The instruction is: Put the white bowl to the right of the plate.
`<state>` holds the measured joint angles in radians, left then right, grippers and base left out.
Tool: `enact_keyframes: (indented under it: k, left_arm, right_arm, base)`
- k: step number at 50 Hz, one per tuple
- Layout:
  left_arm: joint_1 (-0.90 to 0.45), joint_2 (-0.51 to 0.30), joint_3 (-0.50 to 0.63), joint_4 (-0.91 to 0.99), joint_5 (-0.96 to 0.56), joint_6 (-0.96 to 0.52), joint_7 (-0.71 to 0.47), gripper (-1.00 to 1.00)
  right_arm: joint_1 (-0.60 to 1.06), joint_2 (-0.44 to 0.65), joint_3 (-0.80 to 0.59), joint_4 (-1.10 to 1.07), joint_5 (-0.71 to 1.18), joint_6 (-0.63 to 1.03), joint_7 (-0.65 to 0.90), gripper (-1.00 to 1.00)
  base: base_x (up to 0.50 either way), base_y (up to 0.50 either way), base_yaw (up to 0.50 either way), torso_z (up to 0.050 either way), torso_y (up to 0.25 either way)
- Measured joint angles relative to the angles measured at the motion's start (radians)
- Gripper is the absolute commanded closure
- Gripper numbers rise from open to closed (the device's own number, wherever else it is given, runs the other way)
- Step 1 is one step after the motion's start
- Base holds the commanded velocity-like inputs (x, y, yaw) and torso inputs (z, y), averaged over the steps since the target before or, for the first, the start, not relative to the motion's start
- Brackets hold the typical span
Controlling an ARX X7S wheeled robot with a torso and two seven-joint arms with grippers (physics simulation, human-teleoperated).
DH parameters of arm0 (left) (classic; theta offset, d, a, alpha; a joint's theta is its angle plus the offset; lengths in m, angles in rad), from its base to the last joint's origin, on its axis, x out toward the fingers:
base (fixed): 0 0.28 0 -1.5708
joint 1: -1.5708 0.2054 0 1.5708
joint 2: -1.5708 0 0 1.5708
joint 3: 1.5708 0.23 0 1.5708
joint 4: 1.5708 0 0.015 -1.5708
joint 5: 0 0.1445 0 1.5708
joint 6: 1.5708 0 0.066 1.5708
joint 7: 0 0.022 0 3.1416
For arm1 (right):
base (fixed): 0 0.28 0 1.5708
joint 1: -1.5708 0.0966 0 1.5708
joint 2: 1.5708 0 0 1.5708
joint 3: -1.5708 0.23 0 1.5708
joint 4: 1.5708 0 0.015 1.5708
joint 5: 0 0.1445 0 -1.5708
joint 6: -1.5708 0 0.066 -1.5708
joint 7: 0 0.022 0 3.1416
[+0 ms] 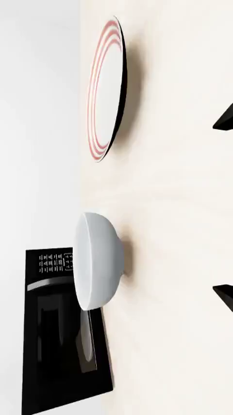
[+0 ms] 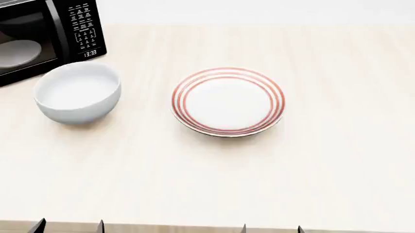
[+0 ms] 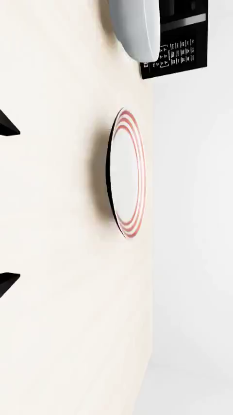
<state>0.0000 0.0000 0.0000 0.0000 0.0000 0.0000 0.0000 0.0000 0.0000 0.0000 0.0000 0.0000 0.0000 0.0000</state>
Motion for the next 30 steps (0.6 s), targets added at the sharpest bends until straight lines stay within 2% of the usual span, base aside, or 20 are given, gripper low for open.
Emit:
enact_keyframes:
  k: [7, 13, 27, 30]
  left_arm:
    - [-0.005, -0.012, 0.010, 0.005, -0.016, -0.021, -0.009, -1.00]
    - [-0.002, -0.029, 0.028, 0.102, -0.030, -0.116, -0.025, -1.00]
    - [-0.061, -0.078, 0.051, 0.443, -0.076, -0.458, -0.047, -1.00]
    - [-0.071, -0.086, 0.055, 0.496, -0.079, -0.504, -0.055, -1.00]
  right_arm:
    - [0.009, 0.012, -0.011, -0.021, 0.025, 0.042, 0.013, -1.00]
    - [0.003, 0.038, -0.024, -0.114, 0.034, 0.139, 0.029, -1.00]
    - [0.121, 0.099, 0.036, -0.486, 0.138, 0.600, 0.046, -1.00]
    - [0.152, 0.107, 0.062, -0.547, 0.172, 0.678, 0.043, -1.00]
  base:
    - [0.00, 0.00, 0.00, 0.000, 0.000]
    - [0.00, 0.00, 0.00, 0.000, 0.000]
    - [0.00, 0.00, 0.00, 0.000, 0.000]
    - [0.27, 0.19, 0.00, 0.000, 0.000]
